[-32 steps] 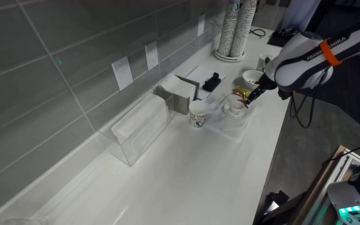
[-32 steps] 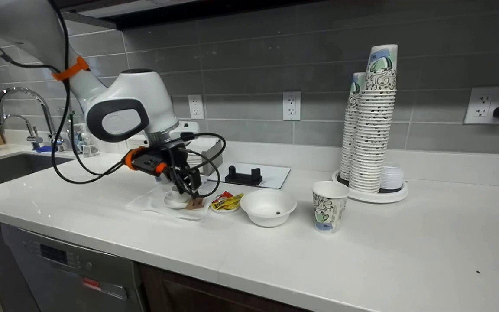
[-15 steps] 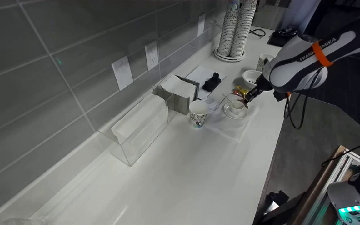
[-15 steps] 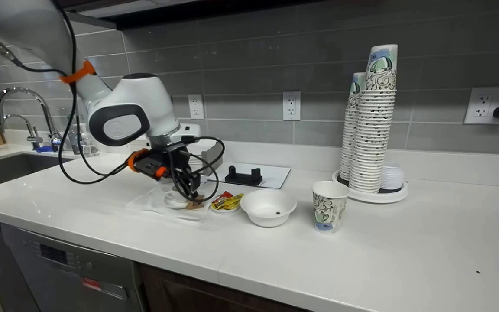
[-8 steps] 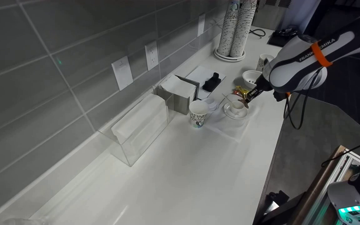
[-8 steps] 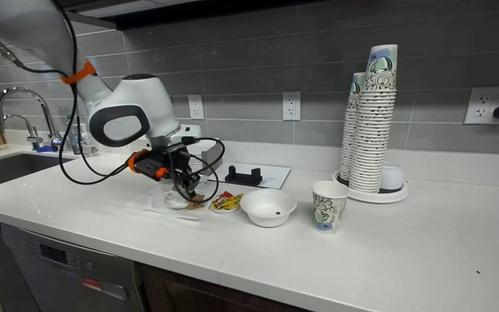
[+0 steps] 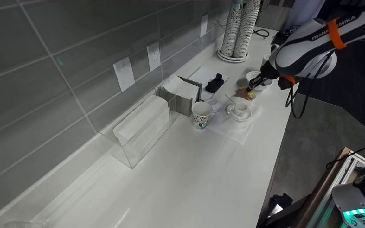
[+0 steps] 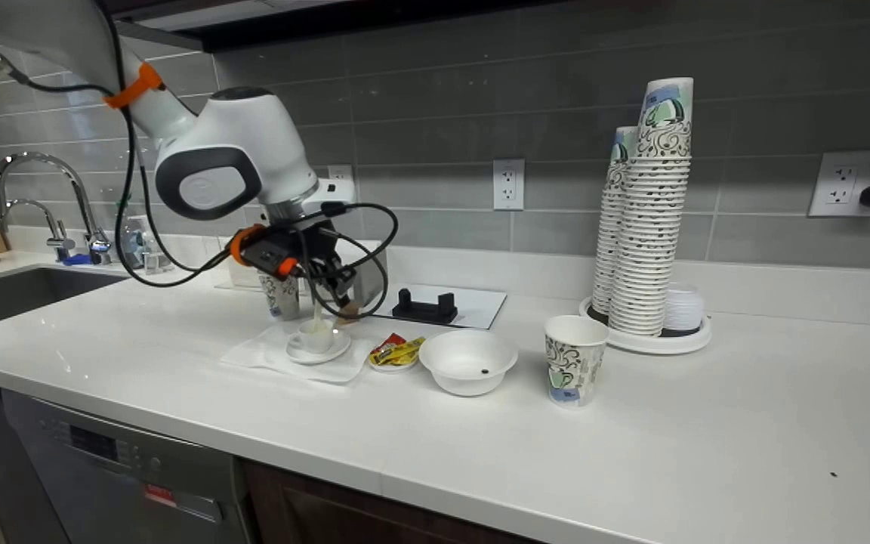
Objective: Pick the brown packet from the white napkin and place it on the other packets on the paper cup lid
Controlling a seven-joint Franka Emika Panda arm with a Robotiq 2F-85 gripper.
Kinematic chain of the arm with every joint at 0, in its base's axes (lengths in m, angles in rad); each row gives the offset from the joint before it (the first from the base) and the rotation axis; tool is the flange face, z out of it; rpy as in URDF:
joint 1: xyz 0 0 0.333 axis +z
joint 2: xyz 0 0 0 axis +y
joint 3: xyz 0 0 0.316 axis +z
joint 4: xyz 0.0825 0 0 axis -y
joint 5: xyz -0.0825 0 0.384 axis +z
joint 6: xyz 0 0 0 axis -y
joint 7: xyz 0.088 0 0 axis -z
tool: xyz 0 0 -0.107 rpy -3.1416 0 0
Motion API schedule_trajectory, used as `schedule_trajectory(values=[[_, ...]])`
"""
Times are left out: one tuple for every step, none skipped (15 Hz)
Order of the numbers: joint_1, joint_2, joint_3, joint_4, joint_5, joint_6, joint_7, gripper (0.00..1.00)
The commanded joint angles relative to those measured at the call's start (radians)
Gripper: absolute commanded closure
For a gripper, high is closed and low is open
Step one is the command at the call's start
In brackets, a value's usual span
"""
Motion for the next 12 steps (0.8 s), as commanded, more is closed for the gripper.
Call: schedule_trajectory(values=[[-0.02,0.002,-0.022,0.057,0.084,-0.041,-0.068,1.0],[-0.024,0.011,-0.03,0.065,0.087,-0.029,-0.072,1.0],[-0.029,0.022,-0.036,0.071,0.087,-0.014,-0.074,1.0],[-0.032,0.03,-0.042,0.074,0.08,0.003,-0.073,1.0],[-0.037,0.041,-0.046,0.079,0.075,0.018,-0.073,1.0],[-0.04,0.054,-0.051,0.081,0.071,0.034,-0.068,1.0],[-0.041,0.069,-0.054,0.083,0.067,0.053,-0.067,1.0],[-0.043,0.086,-0.056,0.086,0.062,0.067,-0.058,1.0],[-0.041,0.104,-0.057,0.085,0.059,0.08,-0.049,1.0],[-0.038,0.125,-0.058,0.083,0.047,0.115,-0.042,1.0],[-0.034,0.145,-0.057,0.082,0.044,0.139,-0.037,1.0],[-0.03,0.169,-0.059,0.082,0.035,0.176,-0.031,1.0]])
